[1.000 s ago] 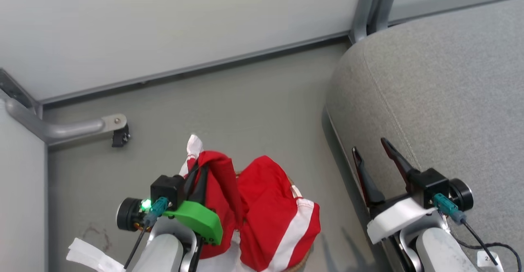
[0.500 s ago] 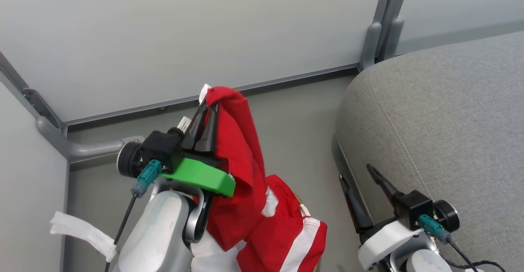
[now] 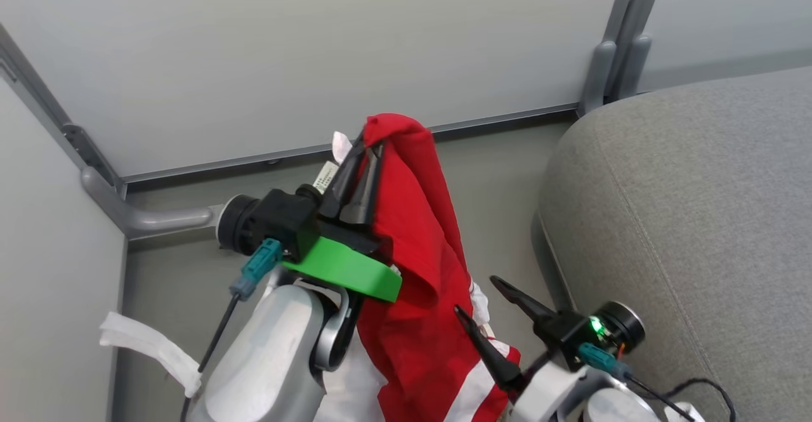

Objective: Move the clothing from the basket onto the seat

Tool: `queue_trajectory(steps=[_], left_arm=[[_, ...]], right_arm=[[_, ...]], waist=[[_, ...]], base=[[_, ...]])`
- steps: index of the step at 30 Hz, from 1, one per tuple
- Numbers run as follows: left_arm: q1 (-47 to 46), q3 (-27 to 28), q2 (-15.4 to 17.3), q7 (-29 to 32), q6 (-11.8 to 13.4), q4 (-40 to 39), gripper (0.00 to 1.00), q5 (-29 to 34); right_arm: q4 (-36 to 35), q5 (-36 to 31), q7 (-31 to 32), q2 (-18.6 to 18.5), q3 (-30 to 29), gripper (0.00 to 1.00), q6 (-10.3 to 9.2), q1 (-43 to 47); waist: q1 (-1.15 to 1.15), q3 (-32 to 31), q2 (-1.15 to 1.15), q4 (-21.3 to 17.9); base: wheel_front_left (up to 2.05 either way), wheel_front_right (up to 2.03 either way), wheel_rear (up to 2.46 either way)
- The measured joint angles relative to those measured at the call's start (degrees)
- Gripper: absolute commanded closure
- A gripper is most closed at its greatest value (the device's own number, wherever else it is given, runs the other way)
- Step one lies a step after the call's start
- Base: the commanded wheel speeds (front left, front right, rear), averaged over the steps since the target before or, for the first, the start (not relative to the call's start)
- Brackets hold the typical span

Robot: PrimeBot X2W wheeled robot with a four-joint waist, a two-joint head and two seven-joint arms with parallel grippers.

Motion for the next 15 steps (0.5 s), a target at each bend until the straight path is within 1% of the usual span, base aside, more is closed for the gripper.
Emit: queue_trajectory(steps=[8, 13, 15], left_arm=[[-1.1, -4.0, 0.0, 0.0, 0.2, -0.1, 1.0, -1.1], [-1.4, -6.1, 0.0, 0.0, 0.2, -0.1, 1.0, -1.8], [-1.7, -7.0, 0.0, 0.0, 0.2, -0.1, 1.0, -1.9]], right_arm=[[4.2, 3.8, 0.0, -2.8, 9.9, 0.0, 0.0, -9.6], [6.6, 6.2, 0.0, -3.8, 13.8, 0.0, 0.0, -14.0], [7.2, 6.9, 0.0, -3.8, 14.3, 0.0, 0.0, -15.4]], waist=[[0.0, 0.3, 0.0, 2.3], [0.0, 0.2, 0.0, 3.7], [0.0, 0.2, 0.0, 4.3]], base=[[0.0, 0.0, 0.0], [0.0, 0.0, 0.0], [0.0, 0.0, 0.0]])
